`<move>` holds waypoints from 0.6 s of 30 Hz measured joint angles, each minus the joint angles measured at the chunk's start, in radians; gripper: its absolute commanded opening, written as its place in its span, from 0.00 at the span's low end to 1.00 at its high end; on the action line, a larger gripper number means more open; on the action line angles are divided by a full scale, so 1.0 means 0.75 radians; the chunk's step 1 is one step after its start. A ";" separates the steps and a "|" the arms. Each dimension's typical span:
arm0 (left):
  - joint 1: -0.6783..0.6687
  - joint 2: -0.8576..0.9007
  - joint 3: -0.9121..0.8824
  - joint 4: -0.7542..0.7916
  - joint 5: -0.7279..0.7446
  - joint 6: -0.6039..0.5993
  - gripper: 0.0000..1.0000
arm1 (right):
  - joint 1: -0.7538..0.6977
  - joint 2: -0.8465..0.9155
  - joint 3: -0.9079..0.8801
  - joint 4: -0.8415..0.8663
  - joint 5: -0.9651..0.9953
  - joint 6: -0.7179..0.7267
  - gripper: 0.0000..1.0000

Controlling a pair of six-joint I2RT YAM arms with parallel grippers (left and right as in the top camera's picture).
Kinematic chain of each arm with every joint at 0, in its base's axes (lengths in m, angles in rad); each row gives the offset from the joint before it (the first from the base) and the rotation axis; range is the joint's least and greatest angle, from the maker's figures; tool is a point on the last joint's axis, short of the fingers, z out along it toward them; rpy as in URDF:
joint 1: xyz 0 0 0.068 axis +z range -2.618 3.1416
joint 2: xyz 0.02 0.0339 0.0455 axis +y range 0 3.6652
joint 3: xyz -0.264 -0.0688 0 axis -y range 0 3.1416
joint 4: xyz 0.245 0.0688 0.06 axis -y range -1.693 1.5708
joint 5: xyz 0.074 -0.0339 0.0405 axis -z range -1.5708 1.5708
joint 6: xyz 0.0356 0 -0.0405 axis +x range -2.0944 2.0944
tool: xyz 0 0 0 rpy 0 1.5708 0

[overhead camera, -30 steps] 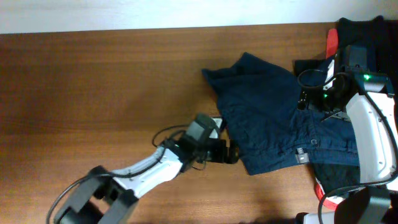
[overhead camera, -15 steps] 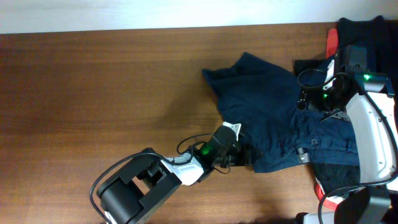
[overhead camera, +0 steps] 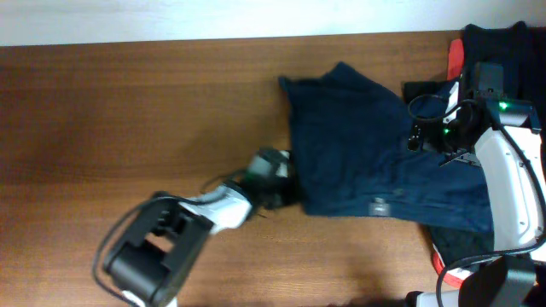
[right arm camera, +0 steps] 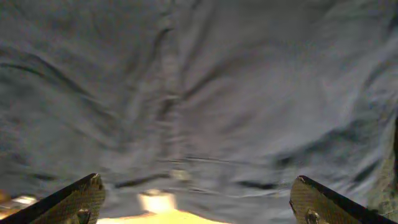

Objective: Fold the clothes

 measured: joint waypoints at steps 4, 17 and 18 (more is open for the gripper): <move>0.430 -0.159 -0.006 -0.244 0.005 0.224 0.01 | -0.031 0.000 0.000 -0.002 -0.004 0.000 0.99; 1.114 -0.253 0.187 -0.346 -0.089 0.518 0.01 | -0.044 0.000 0.000 -0.002 -0.005 0.000 0.99; 1.132 -0.253 0.211 -0.359 -0.108 0.527 0.01 | -0.044 0.000 0.000 -0.003 -0.004 0.000 0.99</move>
